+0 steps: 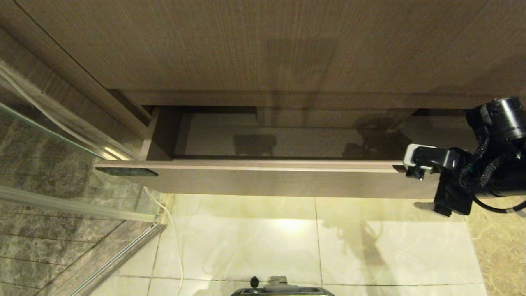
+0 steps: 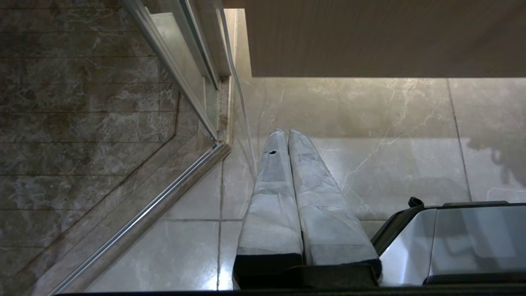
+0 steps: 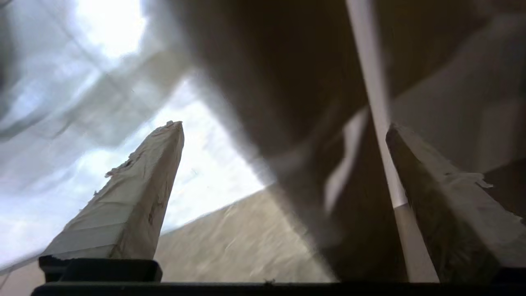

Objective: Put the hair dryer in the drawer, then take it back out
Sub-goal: Pull open the drawer

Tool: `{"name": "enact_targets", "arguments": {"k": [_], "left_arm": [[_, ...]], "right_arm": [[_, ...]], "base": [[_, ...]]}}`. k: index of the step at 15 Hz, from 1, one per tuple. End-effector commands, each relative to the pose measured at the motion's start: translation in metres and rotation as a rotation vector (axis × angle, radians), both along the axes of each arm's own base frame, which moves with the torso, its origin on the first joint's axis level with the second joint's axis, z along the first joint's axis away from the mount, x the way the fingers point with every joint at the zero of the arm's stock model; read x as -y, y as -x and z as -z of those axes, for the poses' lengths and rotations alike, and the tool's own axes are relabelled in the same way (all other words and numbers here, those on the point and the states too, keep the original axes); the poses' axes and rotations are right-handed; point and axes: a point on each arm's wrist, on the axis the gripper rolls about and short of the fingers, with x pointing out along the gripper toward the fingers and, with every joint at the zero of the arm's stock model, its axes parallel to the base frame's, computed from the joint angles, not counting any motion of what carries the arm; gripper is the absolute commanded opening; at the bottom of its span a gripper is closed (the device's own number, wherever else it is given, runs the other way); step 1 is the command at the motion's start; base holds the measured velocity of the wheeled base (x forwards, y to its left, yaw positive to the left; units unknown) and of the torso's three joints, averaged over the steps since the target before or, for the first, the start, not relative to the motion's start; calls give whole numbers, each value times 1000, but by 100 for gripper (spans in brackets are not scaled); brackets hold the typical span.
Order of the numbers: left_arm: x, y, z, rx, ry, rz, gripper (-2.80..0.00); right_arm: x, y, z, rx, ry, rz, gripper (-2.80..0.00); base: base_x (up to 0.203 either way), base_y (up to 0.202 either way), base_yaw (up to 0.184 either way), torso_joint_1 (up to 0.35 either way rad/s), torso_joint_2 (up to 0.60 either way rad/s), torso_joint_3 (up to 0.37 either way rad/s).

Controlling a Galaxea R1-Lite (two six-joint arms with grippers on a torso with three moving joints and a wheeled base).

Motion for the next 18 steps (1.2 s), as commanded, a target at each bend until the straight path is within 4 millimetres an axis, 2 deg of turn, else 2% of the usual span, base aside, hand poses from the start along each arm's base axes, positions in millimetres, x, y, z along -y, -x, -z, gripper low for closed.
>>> {"name": "enact_targets", "arguments": {"k": [1,4,9,11,14,15,16,18], "left_arm": [[0,0,0,0,1,-1,-280],[0,0,0,-1,1,-1,-280],[0,0,0,0,1,-1,-280],[0,0,0,0,1,-1,-280],[0,0,0,0,1,0,-280],[0,0,0,-1,1,1,-280],[0,0,0,-1,1,0,-280],[0,0,0,-1,1,1,-280]], "right_arm": [[7,34,-5,-14,9,15,0],[14,69,-8,13,-11,66,0],[24,127,-31,116,-188,198,0],[30,164,-37,165,-248,234,0],[41,229,-34,182,-281,251,0],[43,243,-32,192,-298,262,-280],[44,253,-31,204,-319,270,-280],[45,258,-35,248,-348,276,-280]], "base": [[0,0,0,0,0,0],[0,0,0,0,0,0],[0,0,0,0,0,0],[0,0,0,0,0,0],[0,0,0,0,0,0],[0,0,0,0,0,0],[0,0,0,0,0,0],[0,0,0,0,0,0]]}}
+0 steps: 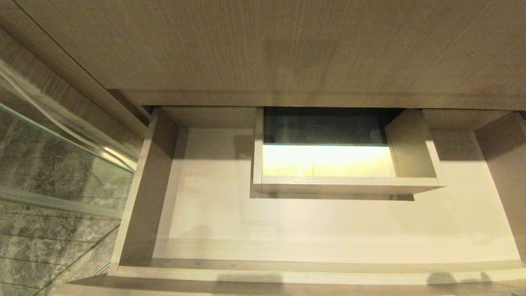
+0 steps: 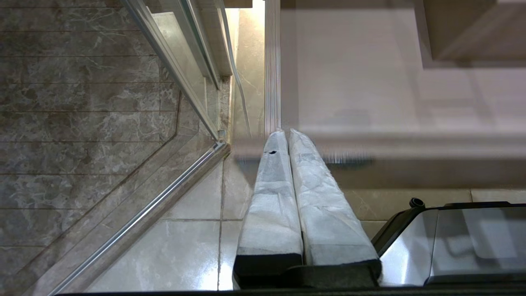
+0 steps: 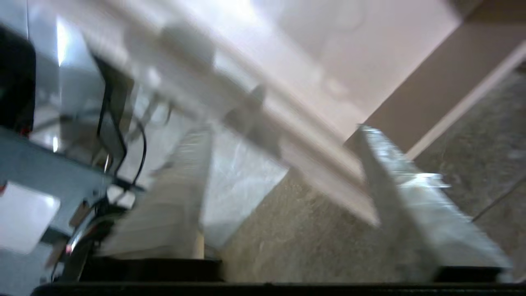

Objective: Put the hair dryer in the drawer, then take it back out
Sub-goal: Pull open the drawer, then pick up the hairdryer

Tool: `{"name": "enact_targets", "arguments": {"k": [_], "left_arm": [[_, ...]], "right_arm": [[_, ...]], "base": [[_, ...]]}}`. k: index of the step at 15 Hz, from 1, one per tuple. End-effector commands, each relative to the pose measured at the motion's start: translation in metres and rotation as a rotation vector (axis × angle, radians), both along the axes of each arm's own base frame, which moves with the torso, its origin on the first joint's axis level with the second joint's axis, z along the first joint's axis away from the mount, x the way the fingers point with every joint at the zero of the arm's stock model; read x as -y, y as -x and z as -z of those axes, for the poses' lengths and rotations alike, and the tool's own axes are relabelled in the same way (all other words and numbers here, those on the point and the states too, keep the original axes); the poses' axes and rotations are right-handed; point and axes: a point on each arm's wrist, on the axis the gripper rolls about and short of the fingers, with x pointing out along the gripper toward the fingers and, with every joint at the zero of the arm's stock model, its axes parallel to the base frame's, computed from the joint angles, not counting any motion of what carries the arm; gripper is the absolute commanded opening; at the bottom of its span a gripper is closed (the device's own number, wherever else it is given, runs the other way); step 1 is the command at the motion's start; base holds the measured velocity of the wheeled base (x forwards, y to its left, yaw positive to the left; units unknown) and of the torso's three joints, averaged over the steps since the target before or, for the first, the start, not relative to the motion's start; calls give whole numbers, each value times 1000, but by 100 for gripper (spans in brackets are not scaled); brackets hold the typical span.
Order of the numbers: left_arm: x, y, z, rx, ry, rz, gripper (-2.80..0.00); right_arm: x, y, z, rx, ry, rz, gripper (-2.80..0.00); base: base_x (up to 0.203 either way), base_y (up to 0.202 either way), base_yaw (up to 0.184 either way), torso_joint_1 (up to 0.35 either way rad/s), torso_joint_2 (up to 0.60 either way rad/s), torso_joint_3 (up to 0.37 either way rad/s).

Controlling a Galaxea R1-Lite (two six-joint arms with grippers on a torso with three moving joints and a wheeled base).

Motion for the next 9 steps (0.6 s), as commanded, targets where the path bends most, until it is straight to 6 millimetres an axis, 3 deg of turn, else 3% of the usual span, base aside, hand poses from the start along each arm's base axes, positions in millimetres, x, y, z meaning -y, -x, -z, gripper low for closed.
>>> {"name": "enact_targets", "arguments": {"k": [1,5,9], "left_arm": [[0,0,0,0,0,0,-280],[0,0,0,0,0,-1,-280],[0,0,0,-1,0,0,-280]], "right_arm": [[3,19,-7,125,-21,21,-280],[3,26,-20,236,-172,177,-280],[1,35,-21,294,-277,332,-280]], "base": [[0,0,0,0,0,0],[0,0,0,0,0,0],[0,0,0,0,0,0]]}}
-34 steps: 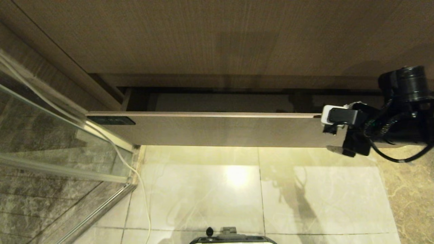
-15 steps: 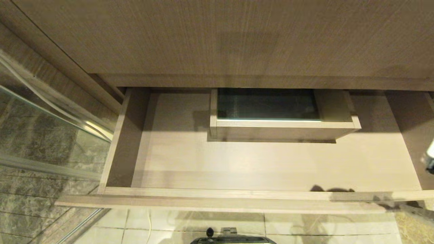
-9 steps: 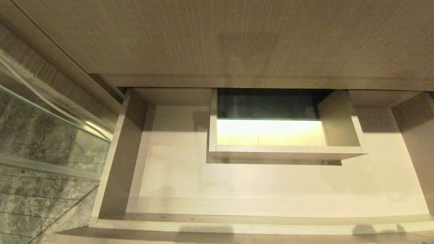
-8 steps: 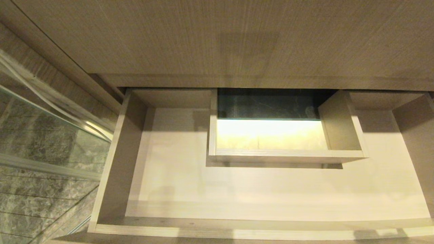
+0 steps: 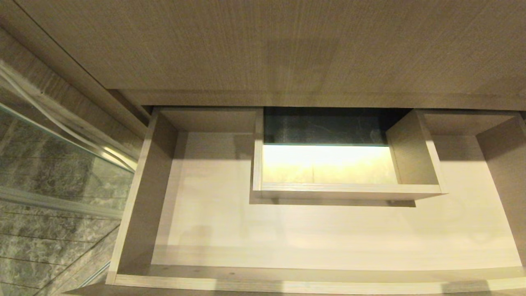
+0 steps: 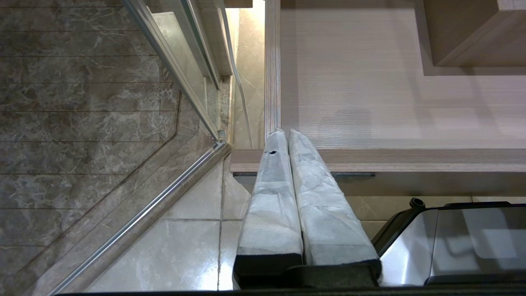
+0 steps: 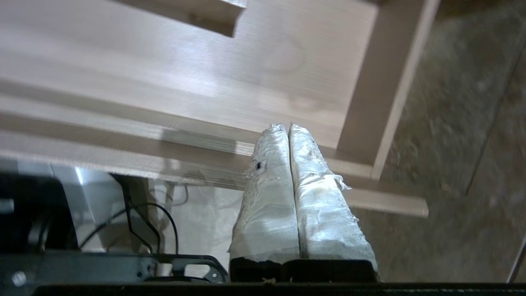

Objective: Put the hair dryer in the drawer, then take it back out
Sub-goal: Pick up the hairdryer

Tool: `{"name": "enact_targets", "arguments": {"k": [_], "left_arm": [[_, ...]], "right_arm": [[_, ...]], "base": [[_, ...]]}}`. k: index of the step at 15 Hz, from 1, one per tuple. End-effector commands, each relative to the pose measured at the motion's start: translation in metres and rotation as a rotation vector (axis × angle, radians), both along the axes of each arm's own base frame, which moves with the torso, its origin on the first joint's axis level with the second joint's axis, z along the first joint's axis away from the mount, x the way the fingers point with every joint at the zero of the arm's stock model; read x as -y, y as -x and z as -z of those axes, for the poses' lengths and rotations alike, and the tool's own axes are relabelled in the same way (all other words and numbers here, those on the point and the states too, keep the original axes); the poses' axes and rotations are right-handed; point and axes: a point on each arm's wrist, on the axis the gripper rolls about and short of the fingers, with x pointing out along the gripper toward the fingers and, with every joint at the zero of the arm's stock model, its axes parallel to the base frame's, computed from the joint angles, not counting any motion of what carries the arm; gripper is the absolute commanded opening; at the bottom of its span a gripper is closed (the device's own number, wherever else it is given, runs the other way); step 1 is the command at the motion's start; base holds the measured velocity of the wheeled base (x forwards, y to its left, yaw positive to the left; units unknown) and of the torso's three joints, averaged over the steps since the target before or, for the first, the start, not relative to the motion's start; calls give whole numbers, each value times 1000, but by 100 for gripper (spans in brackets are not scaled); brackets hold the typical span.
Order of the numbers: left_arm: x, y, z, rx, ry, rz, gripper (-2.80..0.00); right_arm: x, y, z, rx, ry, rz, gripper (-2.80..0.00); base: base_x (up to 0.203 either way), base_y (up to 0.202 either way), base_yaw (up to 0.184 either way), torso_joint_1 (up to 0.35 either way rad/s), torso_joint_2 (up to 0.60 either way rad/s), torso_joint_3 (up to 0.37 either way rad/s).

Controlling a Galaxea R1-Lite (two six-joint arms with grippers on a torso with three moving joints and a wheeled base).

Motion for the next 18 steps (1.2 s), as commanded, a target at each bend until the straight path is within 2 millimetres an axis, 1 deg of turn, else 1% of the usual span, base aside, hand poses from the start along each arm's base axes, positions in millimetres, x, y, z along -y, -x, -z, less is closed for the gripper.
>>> {"name": "enact_targets", "arguments": {"k": [1,5,6,8,11,13,16,18], "left_arm": [[0,0,0,0,1,1,-280],[0,0,0,0,1,0,-280],[0,0,0,0,1,0,-280],[0,0,0,0,1,0,-280],[0,0,0,-1,1,1,-280],[0,0,0,-1,1,0,-280],[0,0,0,0,1,0,-280],[0,0,0,0,1,0,-280]], "right_arm": [[-1,7,0,43,-38,98,-280],[-4,18,-5,100,-48,277,-280],[-5,21,-9,126,-42,304,-280],[-6,27,-15,171,-39,310,-280],[-9,41,-25,235,-30,328,-280],[-10,43,-25,256,-29,329,-280],[-11,52,-25,283,-30,327,-280],[-12,59,-20,298,-31,327,-280]], "base": [[0,0,0,0,0,0],[0,0,0,0,0,0],[0,0,0,0,0,0],[0,0,0,35,-65,-13],[0,0,0,201,-88,-68],[0,0,0,256,-164,-234],[0,0,0,194,-626,-195],[0,0,0,64,-302,-53]]}}
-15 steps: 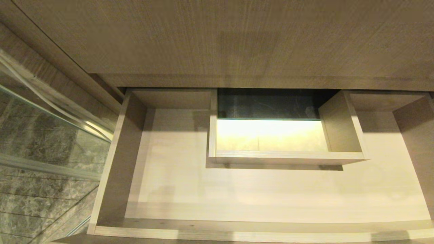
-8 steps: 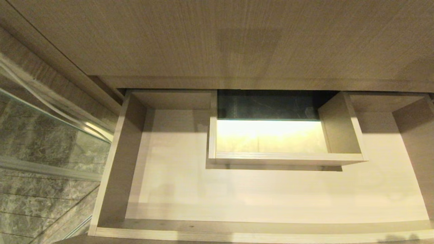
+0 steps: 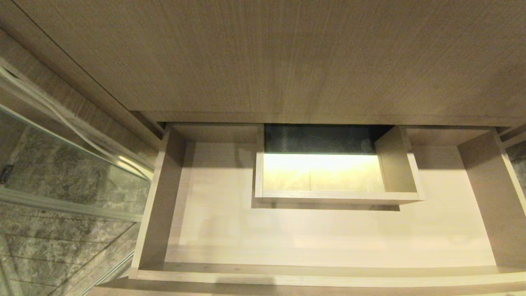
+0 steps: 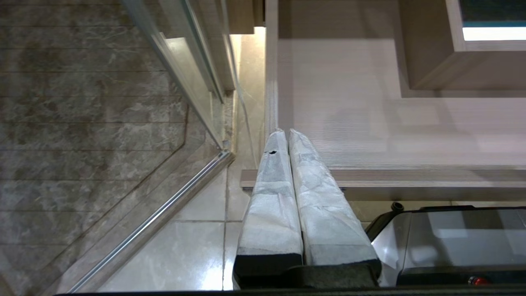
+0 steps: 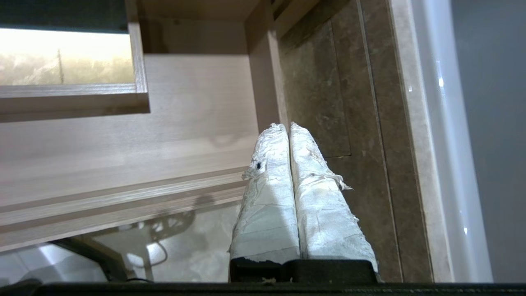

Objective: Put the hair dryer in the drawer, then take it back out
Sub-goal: Pick up the hairdryer

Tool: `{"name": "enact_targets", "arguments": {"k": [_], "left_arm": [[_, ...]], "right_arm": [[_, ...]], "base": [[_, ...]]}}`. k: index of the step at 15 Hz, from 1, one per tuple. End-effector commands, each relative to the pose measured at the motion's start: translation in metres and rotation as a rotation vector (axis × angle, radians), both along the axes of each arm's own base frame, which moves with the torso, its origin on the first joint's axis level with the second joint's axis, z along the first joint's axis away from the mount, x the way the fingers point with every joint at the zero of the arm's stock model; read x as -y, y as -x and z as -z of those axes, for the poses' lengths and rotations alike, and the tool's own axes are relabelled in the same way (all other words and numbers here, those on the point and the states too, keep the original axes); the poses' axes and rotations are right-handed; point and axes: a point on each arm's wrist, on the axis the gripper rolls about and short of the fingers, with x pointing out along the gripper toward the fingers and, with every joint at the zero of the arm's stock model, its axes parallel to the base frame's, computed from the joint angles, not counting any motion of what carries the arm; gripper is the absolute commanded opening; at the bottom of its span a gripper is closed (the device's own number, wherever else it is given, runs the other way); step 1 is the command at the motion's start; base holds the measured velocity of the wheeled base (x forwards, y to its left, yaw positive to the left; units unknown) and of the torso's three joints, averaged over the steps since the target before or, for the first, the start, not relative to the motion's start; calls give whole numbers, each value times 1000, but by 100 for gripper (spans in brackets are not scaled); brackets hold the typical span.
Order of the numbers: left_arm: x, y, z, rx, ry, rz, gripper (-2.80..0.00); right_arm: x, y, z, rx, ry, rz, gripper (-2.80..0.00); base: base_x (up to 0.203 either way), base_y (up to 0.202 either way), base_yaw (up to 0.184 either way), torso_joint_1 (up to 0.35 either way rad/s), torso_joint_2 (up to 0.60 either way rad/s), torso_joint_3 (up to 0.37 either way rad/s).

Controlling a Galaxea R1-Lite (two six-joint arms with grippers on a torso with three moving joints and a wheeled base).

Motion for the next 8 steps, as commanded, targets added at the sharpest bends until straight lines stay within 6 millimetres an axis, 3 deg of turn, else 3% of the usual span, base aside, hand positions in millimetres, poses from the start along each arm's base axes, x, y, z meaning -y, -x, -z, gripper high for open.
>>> {"name": "enact_targets", "arguments": {"k": [1,5,8], "left_arm": [[0,0,0,-1,1,0,-280],[0,0,0,-2,1,0,-280],[0,0,1,-2,1,0,-280]], "right_arm": [[-1,8,3,20,5,1,-280],[-2,13,3,45,4,3,-280],[-2,17,2,67,11,30,-280]], "base": [[0,0,0,36,-95,-39],[0,0,0,34,-53,-20],[0,0,0,201,-373,-171]]}}
